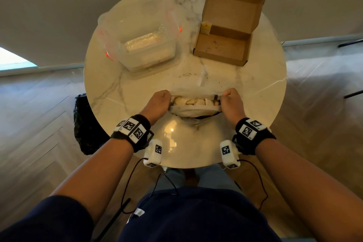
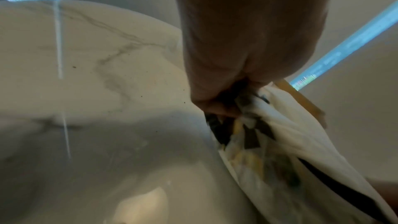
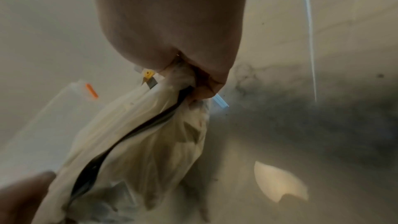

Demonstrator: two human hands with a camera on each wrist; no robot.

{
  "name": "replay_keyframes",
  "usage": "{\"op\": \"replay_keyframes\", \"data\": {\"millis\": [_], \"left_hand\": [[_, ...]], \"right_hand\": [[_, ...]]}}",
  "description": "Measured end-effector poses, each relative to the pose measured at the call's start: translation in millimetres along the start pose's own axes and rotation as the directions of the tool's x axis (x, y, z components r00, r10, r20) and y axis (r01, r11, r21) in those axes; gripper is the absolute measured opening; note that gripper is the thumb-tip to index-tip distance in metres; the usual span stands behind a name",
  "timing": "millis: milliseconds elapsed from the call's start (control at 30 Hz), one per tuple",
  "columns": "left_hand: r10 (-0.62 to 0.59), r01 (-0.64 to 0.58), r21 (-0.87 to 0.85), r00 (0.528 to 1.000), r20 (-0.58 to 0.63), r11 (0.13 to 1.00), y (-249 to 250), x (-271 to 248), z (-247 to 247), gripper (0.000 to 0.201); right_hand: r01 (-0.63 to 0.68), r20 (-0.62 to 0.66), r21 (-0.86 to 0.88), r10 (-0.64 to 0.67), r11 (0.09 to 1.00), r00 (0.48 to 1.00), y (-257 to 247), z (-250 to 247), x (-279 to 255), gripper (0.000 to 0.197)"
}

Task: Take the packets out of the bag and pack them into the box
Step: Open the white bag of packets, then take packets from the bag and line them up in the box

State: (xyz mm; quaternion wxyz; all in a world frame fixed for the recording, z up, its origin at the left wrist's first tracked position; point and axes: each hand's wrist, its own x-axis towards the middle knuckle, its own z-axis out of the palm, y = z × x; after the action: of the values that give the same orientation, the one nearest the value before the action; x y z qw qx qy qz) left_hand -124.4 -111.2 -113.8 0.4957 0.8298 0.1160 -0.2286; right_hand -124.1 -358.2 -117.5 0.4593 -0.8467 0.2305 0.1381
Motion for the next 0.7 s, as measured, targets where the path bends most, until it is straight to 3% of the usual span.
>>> {"op": "replay_keyframes", "data": {"millis": [100,133,200,333,467,533,633,700], "left_hand": [[-0.012,0.029,0.374,0.999,-0.048,0.927,-4.8,1.4,7.2,0.03],[0.011,0.017,0.417,0.998,-0.064,0.909,-6.4,3.0,8.1,0.032],[0.036,-0.019,0.331,0.998,-0.046,0.943,-9.5,6.1,6.3,0.031],[-0.076,0.082,0.129,0.996,-0.048,0.988,-6.0,6.2,-1.0,0.026],[-0.092,0.085,-0.108,0.993,-0.07,0.991,-2.3,10.7,-1.9,0.012],[-0.047,0.032,-0.2,0.996,-0.072,0.979,-2.0,8.8,-4.0,0.022],[0.089,-0.086,0.054,0.995,-0.043,0.995,-1.8,5.5,-5.0,0.031],[0.136,-0.132,0.266,0.991,0.004,0.955,-2.9,3.2,-1.6,0.03]], "right_hand": [[0.057,0.051,-0.119,-0.051,0.991,0.997,10.0,7.9,1.2,0.007],[0.075,0.063,-0.127,-0.068,0.989,0.996,13.6,10.0,2.6,0.008],[0.085,0.101,-0.149,-0.071,0.985,0.992,15.9,11.7,1.3,0.017],[0.076,0.147,-0.116,-0.058,0.99,0.987,14.5,11.2,-4.0,0.025],[0.049,0.058,0.025,-0.05,0.999,0.997,10.7,9.5,-1.3,0.016],[0.113,0.022,0.007,-0.113,0.994,0.993,10.3,7.7,-0.8,0.019],[0.221,0.054,-0.069,-0.218,0.973,0.975,12.6,7.3,-4.4,0.021],[0.226,0.081,-0.086,-0.219,0.97,0.972,12.8,9.2,-6.4,0.018]]}}
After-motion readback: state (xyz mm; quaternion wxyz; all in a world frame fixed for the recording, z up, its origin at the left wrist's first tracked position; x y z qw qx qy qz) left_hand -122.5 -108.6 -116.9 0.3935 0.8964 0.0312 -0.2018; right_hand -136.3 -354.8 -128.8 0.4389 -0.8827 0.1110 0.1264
